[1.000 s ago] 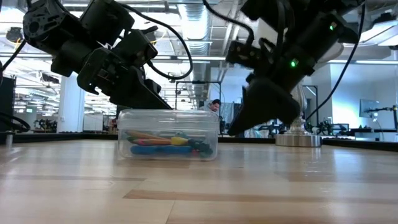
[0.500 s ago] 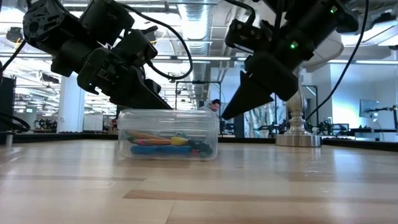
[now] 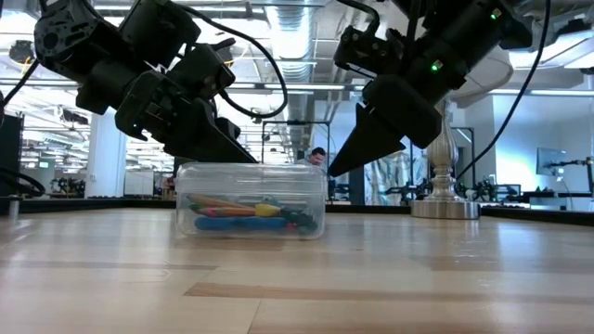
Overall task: Pick & place school supplies into a supply box
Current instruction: Close the supply box
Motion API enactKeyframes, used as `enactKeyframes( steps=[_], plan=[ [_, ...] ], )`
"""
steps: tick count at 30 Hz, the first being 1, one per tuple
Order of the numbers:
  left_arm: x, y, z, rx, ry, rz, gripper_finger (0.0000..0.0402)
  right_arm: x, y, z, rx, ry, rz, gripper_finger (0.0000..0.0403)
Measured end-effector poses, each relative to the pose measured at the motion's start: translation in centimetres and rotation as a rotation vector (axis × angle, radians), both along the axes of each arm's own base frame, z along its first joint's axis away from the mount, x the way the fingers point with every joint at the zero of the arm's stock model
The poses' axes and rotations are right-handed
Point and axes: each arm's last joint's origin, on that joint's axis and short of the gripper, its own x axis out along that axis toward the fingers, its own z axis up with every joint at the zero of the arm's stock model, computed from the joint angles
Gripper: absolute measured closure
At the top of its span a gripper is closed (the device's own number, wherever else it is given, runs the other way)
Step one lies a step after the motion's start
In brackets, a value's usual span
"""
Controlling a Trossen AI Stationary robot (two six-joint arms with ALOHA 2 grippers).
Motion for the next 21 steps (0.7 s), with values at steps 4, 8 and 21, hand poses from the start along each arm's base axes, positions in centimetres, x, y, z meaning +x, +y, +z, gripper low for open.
enactKeyframes(
  steps=[4,8,21],
  plan=[
    [0.0,0.0,0.0,0.0,0.0,0.0,0.0262,0.1,-0.2,0.0,0.0,-0.003,-0.006,0.0305],
    [0.0,0.0,0.0,0.0,-0.001,-0.001,0.0262,0.1,-0.2,0.0,0.0,-0.002,-0.006,0.0305],
    [0.0,0.0,0.0,0.001,0.006,-0.003,0.0262,0.1,-0.4,-1.5,-0.011,-0.025,0.006,0.0305]
  ],
)
